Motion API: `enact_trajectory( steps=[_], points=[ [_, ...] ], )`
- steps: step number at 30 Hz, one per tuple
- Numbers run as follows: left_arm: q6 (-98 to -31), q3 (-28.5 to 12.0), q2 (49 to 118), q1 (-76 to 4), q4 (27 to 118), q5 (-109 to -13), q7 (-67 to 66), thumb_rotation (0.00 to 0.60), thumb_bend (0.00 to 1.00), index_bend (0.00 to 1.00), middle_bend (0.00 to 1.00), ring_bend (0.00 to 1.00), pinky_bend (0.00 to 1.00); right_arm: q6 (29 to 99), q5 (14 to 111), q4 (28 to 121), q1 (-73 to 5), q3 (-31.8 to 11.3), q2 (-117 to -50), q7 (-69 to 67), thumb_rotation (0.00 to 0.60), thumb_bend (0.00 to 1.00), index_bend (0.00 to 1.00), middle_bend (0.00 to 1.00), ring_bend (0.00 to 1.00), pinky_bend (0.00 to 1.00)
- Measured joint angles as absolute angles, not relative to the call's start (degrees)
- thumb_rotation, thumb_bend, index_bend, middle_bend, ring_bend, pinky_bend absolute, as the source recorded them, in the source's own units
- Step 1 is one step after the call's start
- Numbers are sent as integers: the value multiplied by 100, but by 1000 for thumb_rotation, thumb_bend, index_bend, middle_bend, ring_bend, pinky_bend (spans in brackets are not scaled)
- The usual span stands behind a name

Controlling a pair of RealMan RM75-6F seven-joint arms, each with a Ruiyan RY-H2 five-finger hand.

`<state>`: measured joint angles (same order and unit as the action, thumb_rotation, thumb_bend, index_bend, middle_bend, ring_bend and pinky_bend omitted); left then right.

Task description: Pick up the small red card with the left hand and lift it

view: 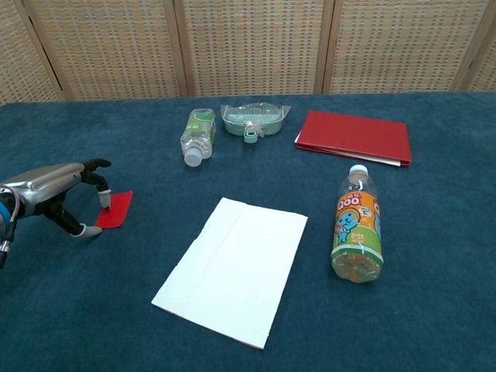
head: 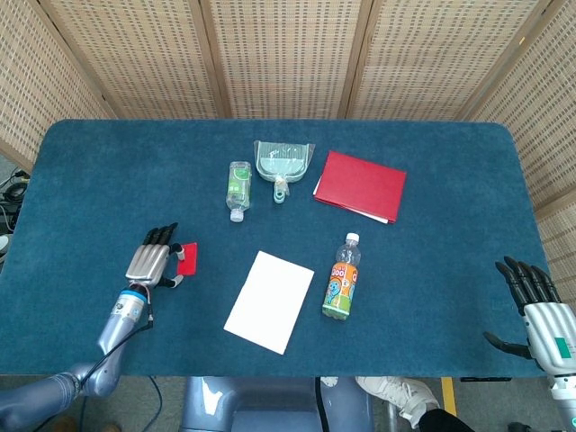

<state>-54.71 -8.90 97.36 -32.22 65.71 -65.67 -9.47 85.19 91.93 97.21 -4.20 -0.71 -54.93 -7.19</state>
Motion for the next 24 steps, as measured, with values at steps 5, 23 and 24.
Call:
enact_trajectory(
  steps=[5,23,24],
  points=[
    [-5473,-889,9742,-3228,6572,-6587,-936,600,369,482,0,0,0,8507,9189,9721,-424,-70,-5492,-722,600,0,0,0,0,0],
    [-5429,-860,9732,-3243,6698,-6520,-1105,600,473,540,0,0,0,8486,9199,9727,-432,-58,-5466,-778,600,0,0,0,0,0],
    [-5433,-863,9733,-3244,6702,-6518,-1107,600,474,543,0,0,0,8485,9196,9725,-433,-58,-5464,-782,600,0,0,0,0,0]
  ],
)
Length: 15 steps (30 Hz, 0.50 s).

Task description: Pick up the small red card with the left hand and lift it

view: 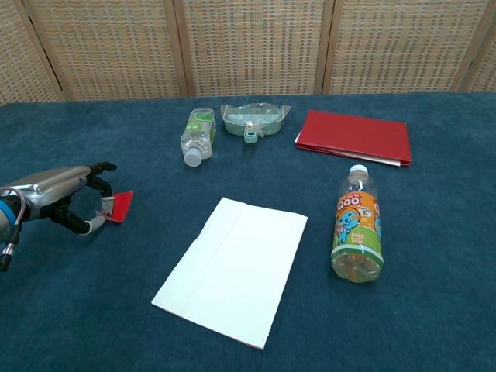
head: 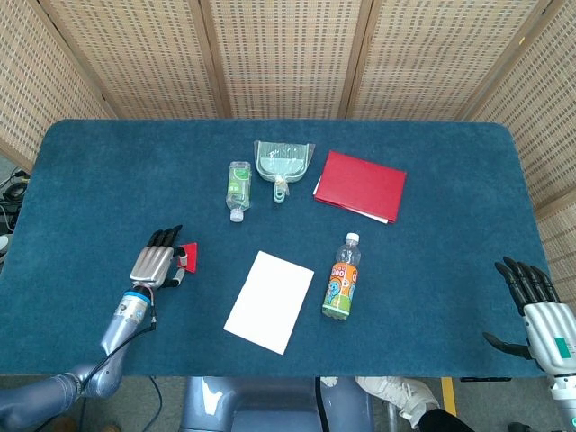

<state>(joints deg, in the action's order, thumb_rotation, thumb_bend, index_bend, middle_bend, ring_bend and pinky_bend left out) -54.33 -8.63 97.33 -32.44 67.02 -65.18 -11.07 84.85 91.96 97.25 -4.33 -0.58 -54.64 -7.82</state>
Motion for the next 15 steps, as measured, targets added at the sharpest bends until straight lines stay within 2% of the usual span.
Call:
enact_trajectory(
  steps=[15],
  points=[
    [-5399,-898,9764,-3290,6662,-6463,-1170,600,474,641,0,0,0,8470,9195,9717,-441,-56,-5468,-787,600,0,0,0,0,0]
  ],
)
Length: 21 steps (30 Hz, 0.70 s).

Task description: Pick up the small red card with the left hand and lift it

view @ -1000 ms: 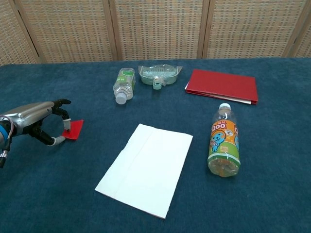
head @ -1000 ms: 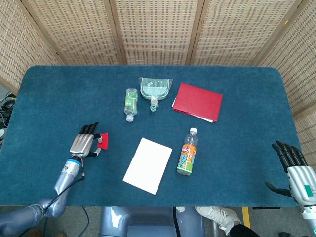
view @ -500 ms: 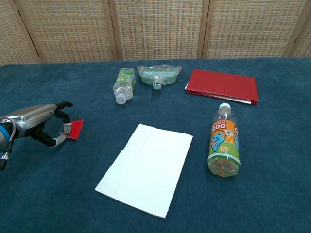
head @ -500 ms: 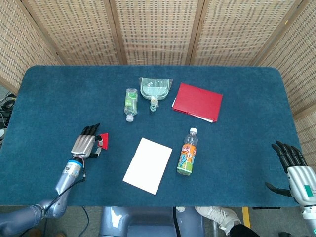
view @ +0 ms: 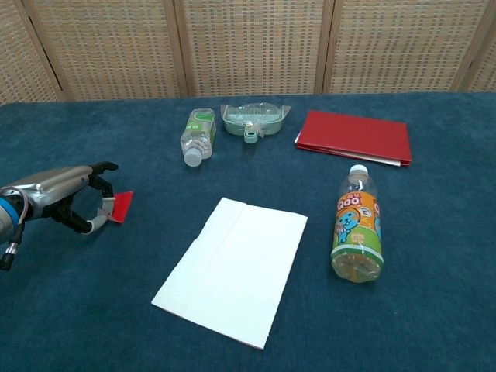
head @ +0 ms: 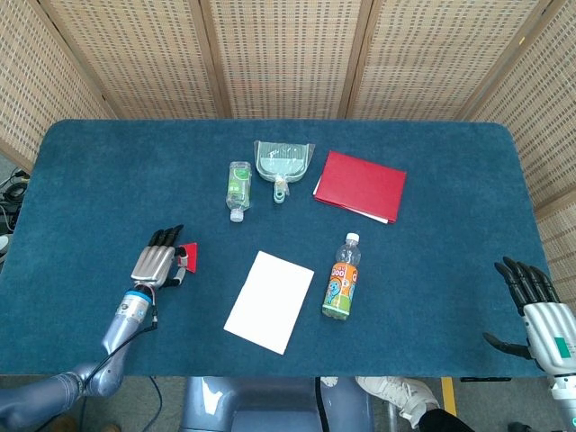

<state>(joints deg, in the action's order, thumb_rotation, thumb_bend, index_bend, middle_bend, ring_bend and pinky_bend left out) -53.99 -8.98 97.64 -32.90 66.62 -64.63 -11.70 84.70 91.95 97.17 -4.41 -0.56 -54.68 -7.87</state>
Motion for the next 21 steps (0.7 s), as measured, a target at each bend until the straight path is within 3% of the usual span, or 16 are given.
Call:
enact_trajectory(
  steps=[6,16,21],
  points=[
    [-5376,-1151,9745,-3464,6482,-6437,-1113,600,473,651,0,0,0,8424,9134,9709,-459,-76,-5491,-744,600,0,0,0,0,0],
    [-5362,-2127,9439,-4022,6002,-6320,-524,600,474,651,0,0,0,8269,9019,9732,-528,-107,-5575,-514,600,0,0,0,0,0],
    [-5417,-2182,9094,-3998,6482,-6332,-385,600,474,654,0,0,0,8264,9011,9737,-534,-109,-5584,-509,600,0,0,0,0,0]
  ],
)
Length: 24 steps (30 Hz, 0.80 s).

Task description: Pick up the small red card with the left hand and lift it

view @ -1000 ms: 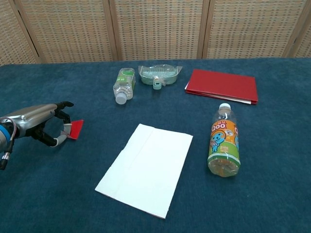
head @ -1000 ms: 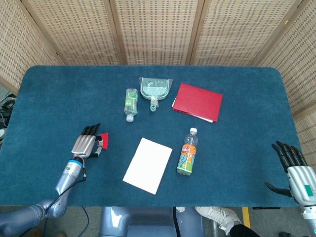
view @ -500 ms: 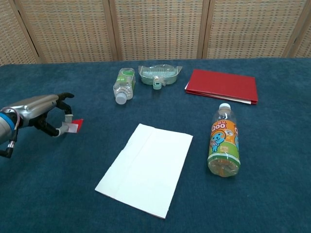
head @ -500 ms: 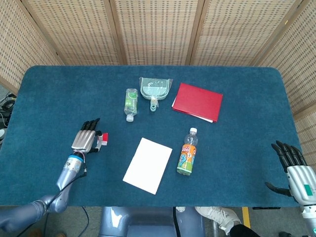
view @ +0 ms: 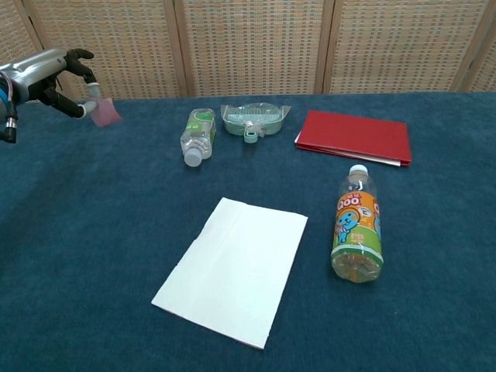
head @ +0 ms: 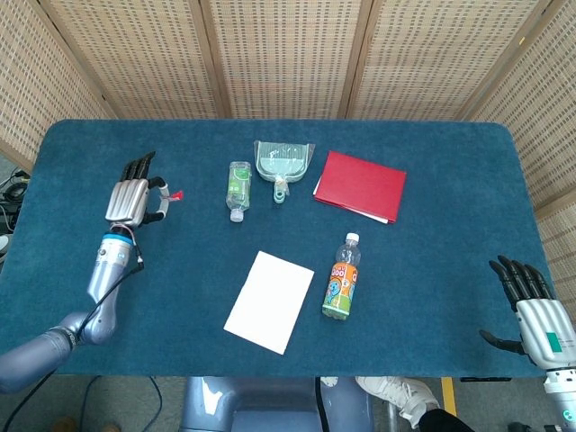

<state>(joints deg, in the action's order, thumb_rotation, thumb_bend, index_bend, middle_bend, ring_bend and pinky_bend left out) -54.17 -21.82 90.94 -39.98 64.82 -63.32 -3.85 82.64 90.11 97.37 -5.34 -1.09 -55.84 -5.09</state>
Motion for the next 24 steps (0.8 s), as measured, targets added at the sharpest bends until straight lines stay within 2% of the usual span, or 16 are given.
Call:
enact_trajectory(
  steps=[6,13,19,24],
  points=[
    [-5426,-2019,8642,-3754,7595,-6554,201,600,479,660,0,0,0,8306,9077,9742,-528,-97,-5571,-564,600,0,0,0,0,0],
    [-5372,-1543,7901,-3402,9163,-7550,1783,600,489,666,0,0,0,8360,9092,9725,-503,-89,-5549,-637,600,0,0,0,0,0],
    [-5069,-1186,7452,-3371,10057,-8159,3084,600,501,667,0,0,0,8428,9090,9715,-476,-105,-5545,-673,600,0,0,0,0,0],
    [-4812,-953,7279,-3480,10458,-8458,3648,600,501,670,0,0,0,8442,9102,9709,-470,-103,-5541,-699,600,0,0,0,0,0]
  ],
)
